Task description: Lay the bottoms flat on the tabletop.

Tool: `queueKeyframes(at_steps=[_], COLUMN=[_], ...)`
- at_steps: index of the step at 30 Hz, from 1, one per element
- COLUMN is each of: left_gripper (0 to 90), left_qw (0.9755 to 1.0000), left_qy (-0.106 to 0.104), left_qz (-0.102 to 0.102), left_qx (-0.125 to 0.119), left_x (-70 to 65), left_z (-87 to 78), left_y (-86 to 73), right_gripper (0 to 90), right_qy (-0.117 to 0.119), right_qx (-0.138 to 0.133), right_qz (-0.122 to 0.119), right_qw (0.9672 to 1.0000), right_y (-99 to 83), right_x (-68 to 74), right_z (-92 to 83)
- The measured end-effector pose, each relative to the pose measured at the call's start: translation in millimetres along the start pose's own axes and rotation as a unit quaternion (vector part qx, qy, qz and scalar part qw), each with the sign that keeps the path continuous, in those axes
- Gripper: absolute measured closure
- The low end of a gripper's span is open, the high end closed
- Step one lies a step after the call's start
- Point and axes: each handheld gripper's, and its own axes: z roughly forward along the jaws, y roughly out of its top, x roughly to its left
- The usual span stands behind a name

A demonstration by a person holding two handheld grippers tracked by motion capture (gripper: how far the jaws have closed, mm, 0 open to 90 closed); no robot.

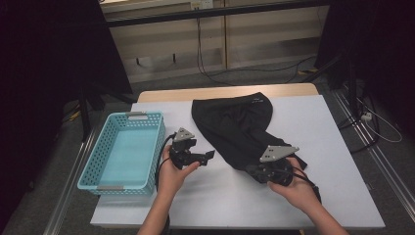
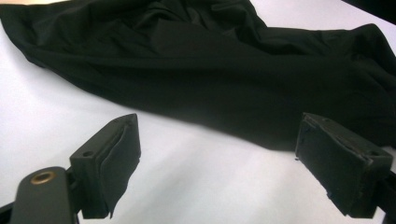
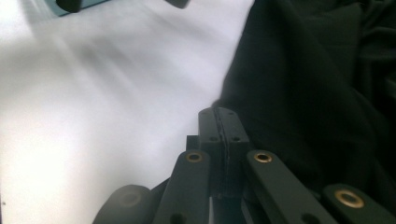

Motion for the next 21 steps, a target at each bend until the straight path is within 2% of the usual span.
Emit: queueKeyframes(at_steps=[3, 6, 7, 9, 11, 13, 16, 21], left_gripper=[14.4, 14.4, 14.4, 14.3, 14.3, 14.3, 14.3, 14.3], left_qw=[1.0000, 1.0000, 1.0000, 1.0000, 0.9999, 0.9999, 0.9999, 0.9999], left_qy=[0.000, -0.001, -0.003, -0.005, -0.008, -0.008, -0.007, -0.010], left_qz=[0.001, 0.001, -0.001, 0.002, 0.001, 0.003, 0.004, 0.007], left_qx=[0.002, 0.005, 0.006, 0.007, 0.006, 0.007, 0.009, 0.009], left_x=[0.0, -1.2, -2.1, -3.1, -4.3, -4.4, -4.0, -5.9], left_z=[0.2, 1.3, 1.8, 2.5, 3.4, 4.0, 4.8, 6.9], left_y=[-0.5, -1.4, -1.5, -1.3, -1.3, -1.1, -0.7, 1.6], right_gripper=[89.3, 87.0, 86.4, 78.2, 76.6, 70.7, 71.0, 74.0], right_qy=[-0.025, -0.043, -0.055, -0.069, -0.092, -0.098, -0.101, -0.078], right_qx=[0.011, 0.014, 0.023, 0.032, 0.035, 0.025, 0.009, -0.003], right_qz=[-0.014, 0.001, -0.006, 0.001, 0.009, 0.016, 0.012, 0.002], right_qw=[0.9995, 0.9990, 0.9982, 0.9971, 0.9951, 0.9947, 0.9948, 0.9970], right_y=[0.3, -2.7, -4.0, -7.4, -10.5, -11.1, -9.9, -8.0], right_x=[1.2, -5.3, -7.6, -12.0, -17.4, -19.4, -17.4, -5.2], right_z=[7.3, 16.7, 20.0, 25.1, 24.9, 20.7, 9.8, -2.5])
